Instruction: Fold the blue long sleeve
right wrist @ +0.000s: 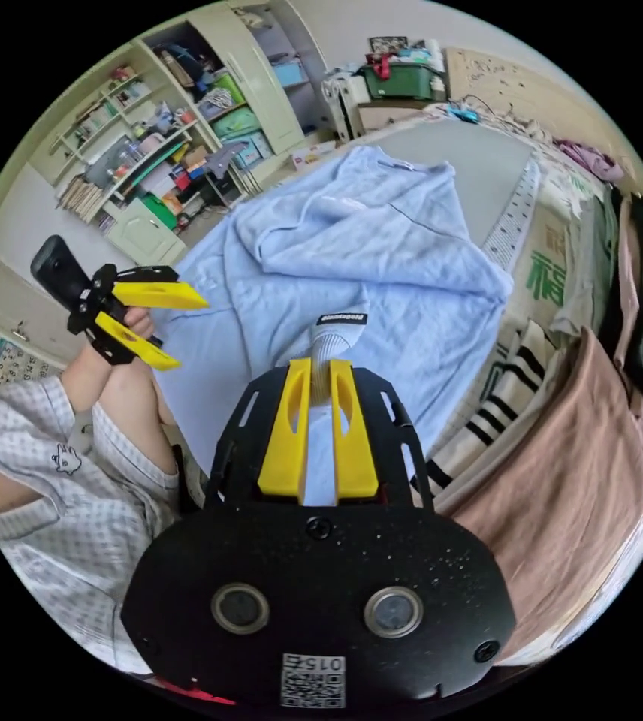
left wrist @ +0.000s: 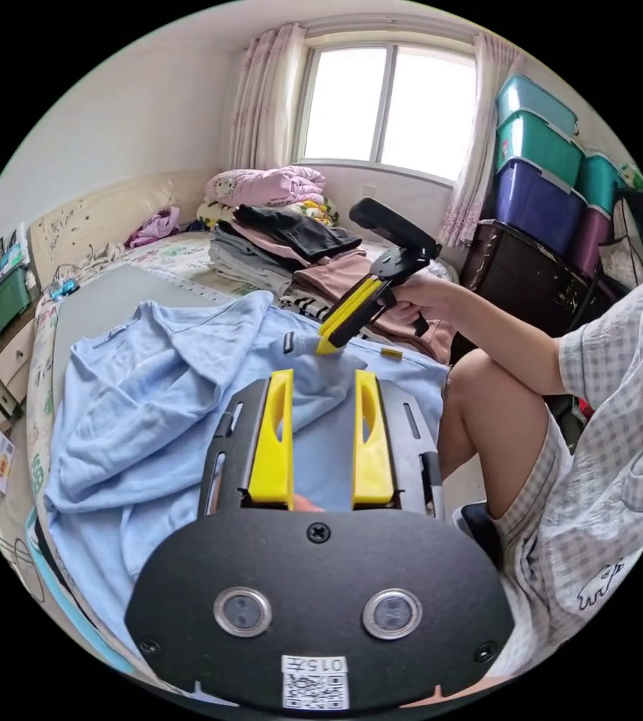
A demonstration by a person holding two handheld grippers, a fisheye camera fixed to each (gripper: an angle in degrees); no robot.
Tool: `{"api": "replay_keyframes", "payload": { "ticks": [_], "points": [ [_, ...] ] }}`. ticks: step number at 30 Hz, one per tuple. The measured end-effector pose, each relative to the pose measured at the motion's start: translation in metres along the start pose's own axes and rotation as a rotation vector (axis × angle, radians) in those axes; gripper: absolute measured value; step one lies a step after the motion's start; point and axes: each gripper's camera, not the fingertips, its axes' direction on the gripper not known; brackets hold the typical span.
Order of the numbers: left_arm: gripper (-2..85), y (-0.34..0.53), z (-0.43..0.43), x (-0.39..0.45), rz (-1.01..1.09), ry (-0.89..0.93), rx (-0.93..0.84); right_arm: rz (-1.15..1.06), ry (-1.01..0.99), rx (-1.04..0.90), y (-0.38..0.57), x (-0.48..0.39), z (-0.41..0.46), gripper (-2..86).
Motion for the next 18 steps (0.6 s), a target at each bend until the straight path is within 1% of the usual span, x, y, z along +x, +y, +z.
{"api": "replay_keyframes", "payload": {
  "ticks": [2, 3, 4, 5, 6, 8, 12, 15, 16, 18],
  "points": [
    [12.5, -0.001, 0.009, -0.004, -0.050, -0.016, 0.011, 0.008, -0.147, 0.102, 0.000, 0.008, -0.016, 5.0],
    [12.8, -0.002, 0.010, -0.005, -0.064, -0.009, 0.015, 0.014, -0.189, 0.139, 0.000, 0.011, -0.020, 4.9],
    [13.7, -0.004, 0.012, -0.006, -0.081, 0.000, 0.027, 0.020, -0.261, 0.213, 0.000, 0.014, -0.029, 4.9],
    [14.8, -0.005, 0.012, -0.006, -0.089, -0.006, 0.038, 0.028, -0.311, 0.284, 0.000, 0.016, -0.035, 4.8],
    [15.3, -0.005, 0.012, -0.005, -0.088, -0.014, 0.044, 0.035, -0.332, 0.312, 0.000, 0.018, -0.037, 4.8],
    [17.1, -0.002, 0.008, 0.002, -0.083, -0.098, 0.062, 0.048, -0.371, 0.372, -0.001, 0.019, -0.040, 4.8],
    [17.5, 0.003, 0.002, 0.010, -0.087, -0.234, 0.069, 0.053, -0.454, 0.441, 0.000, 0.017, -0.039, 4.8],
    [15.7, 0.006, 0.000, 0.018, -0.057, -0.390, 0.037, 0.064, -0.540, 0.497, 0.002, 0.018, -0.036, 4.8],
    [14.3, 0.007, 0.000, 0.021, -0.042, -0.467, 0.016, 0.066, -0.563, 0.513, 0.003, 0.017, -0.034, 4.9],
    [11.8, 0.010, -0.004, 0.021, -0.031, -0.516, 0.019, 0.073, -0.593, 0.546, 0.005, 0.017, -0.032, 4.8]
  ]
}}
